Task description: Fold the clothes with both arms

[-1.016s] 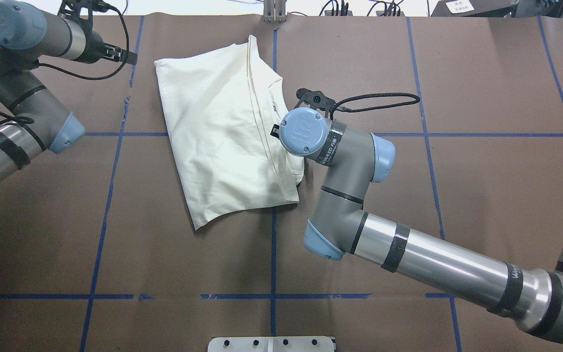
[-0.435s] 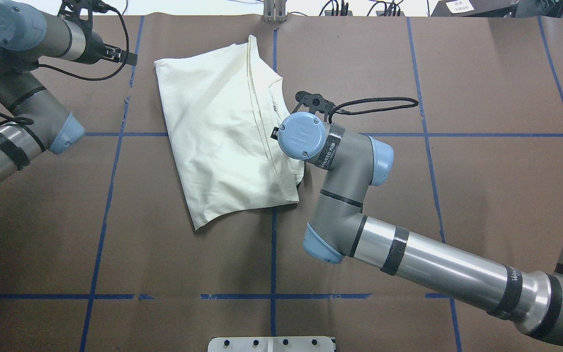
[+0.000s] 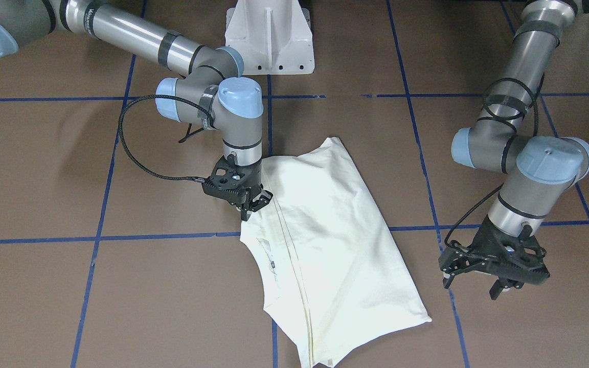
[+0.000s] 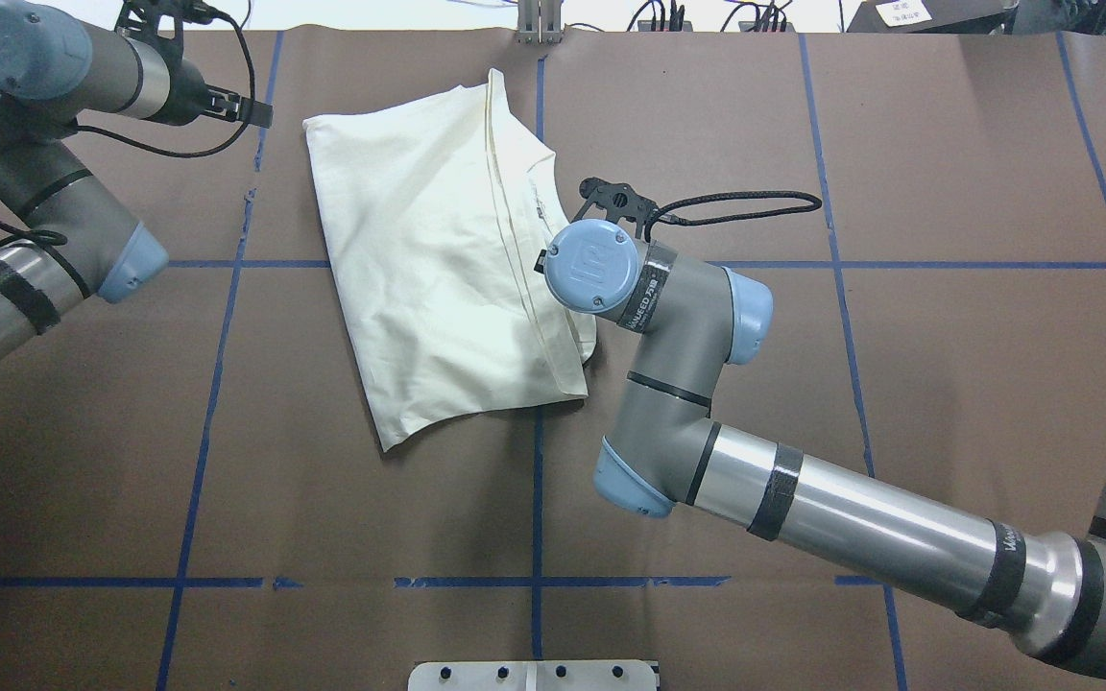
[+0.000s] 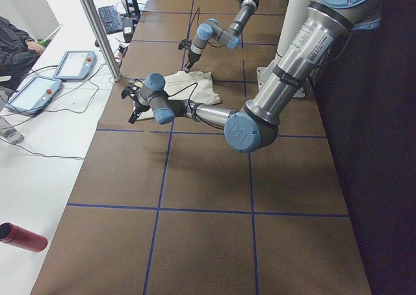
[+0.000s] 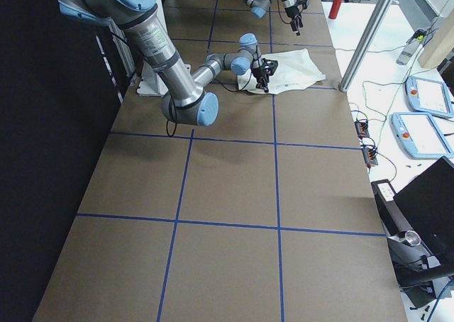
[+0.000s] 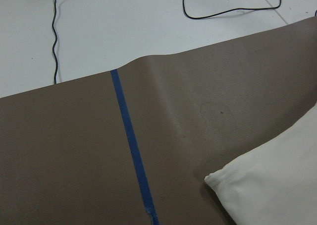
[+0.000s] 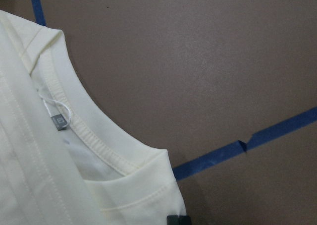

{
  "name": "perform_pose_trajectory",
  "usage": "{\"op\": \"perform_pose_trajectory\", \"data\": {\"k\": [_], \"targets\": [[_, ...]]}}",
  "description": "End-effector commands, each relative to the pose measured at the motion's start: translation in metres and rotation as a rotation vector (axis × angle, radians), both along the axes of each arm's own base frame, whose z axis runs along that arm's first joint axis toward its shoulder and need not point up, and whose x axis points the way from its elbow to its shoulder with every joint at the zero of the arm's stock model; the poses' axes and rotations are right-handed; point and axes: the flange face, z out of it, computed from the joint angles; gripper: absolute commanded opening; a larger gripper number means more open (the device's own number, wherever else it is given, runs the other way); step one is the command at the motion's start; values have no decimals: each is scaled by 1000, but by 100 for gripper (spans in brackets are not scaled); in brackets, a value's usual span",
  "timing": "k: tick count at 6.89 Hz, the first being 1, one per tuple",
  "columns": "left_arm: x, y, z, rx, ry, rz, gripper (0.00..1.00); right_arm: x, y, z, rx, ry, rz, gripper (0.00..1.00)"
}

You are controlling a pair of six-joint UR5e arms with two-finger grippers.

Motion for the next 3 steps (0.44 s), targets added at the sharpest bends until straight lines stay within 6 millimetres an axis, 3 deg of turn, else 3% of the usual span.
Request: {"op": "perform_pose_trajectory", "data": {"k": [1, 3], "targets": [[-3, 12, -2, 4, 18, -3, 100, 14, -1, 0, 2, 2, 5, 0], [-4, 13, -2, 4, 18, -3, 100, 81, 41, 22, 10, -11, 2, 0]]}}
